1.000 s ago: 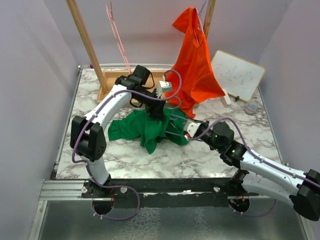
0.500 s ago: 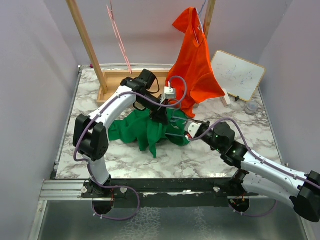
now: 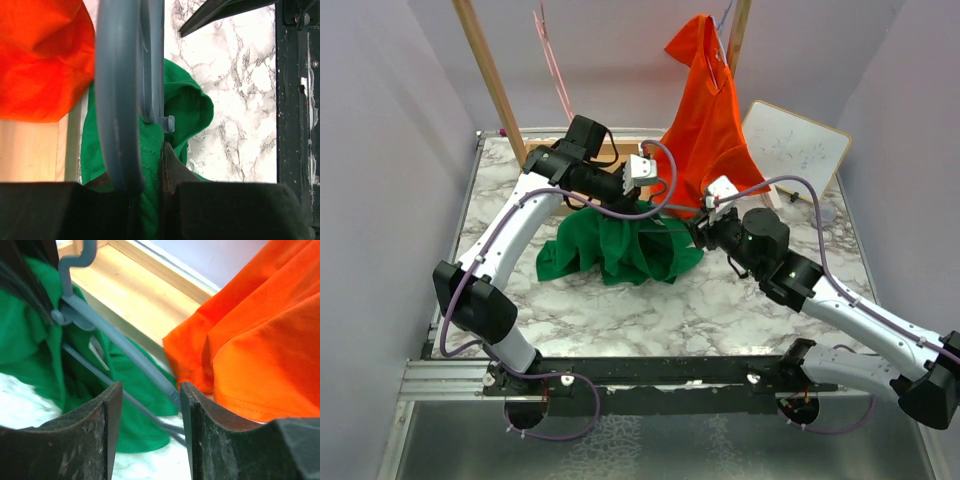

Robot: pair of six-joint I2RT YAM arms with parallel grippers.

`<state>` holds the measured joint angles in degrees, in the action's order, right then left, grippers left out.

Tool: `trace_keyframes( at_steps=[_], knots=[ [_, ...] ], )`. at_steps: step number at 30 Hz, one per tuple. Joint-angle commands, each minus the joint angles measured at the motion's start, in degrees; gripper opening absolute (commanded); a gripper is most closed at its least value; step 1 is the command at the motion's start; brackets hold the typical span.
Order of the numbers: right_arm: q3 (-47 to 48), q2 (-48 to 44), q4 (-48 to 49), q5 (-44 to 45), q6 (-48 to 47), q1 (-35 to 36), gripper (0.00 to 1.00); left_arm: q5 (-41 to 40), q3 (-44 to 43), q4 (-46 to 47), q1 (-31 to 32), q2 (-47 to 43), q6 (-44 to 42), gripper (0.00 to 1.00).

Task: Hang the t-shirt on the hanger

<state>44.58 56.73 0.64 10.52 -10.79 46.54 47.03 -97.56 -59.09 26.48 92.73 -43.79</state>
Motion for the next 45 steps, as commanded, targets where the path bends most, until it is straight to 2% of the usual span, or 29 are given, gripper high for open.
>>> trace_keyframes(
  at_steps=[1, 6, 12, 15, 18, 22, 25, 33, 37, 45],
  knots=[
    [8.6, 1.7, -16.0, 3.5, 20.2, 0.3, 0.5, -1.0, -0.5, -0.2, -1.8, -1.6, 0.0, 0.0],
    [15.1, 0.8, -23.5, 3.5, 29.2, 0.3, 0.53, 0.5, 1.0, 2.0, -3.7, -2.1, 4.2, 0.0],
    [16.3, -2.1, -28.3, 8.3, 36.7, 0.3, 0.53, 3.6, 0.2, 2.7, -6.8, -2.4, 8.2, 0.0],
    [17.6, -2.3, -33.4, 10.8, 40.7, 0.3, 0.46, 2.5, -0.4, 2.7, -7.9, -2.6, 10.0, 0.0],
    [19.1, 0.1, -39.2, 9.3, 43.9, 0.3, 0.4, 2.1, -0.3, 2.9, -9.2, -2.7, 11.7, 0.0],
    [17.5, 3.5, -38.7, 5.3, 48.5, 0.4, 0.35, 1.0, 1.2, 6.4, -9.9, -2.8, 16.8, 0.0],
    [18.0, 7.3, -38.5, 5.3, 51.5, 0.7, 0.32, -0.4, 1.3, 9.7, -10.3, -2.7, 21.5, 0.0],
    [31.6, 24.8, -46.2, 8.9, 55.1, 3.3, 0.38, -1.6, 3.1, 13.6, -10.4, -3.3, 25.8, 0.0],
    [35.6, 29.6, -46.8, 8.2, 57.4, 3.4, 0.47, -1.6, 3.3, 14.4, -10.6, -3.6, 26.4, 0.0],
    [39.1, 37.0, -50.0, 6.1, 57.7, 3.8, 0.49, -0.3, 3.5, 16.2, -10.8, -3.8, 28.0, 0.0]
  ],
)
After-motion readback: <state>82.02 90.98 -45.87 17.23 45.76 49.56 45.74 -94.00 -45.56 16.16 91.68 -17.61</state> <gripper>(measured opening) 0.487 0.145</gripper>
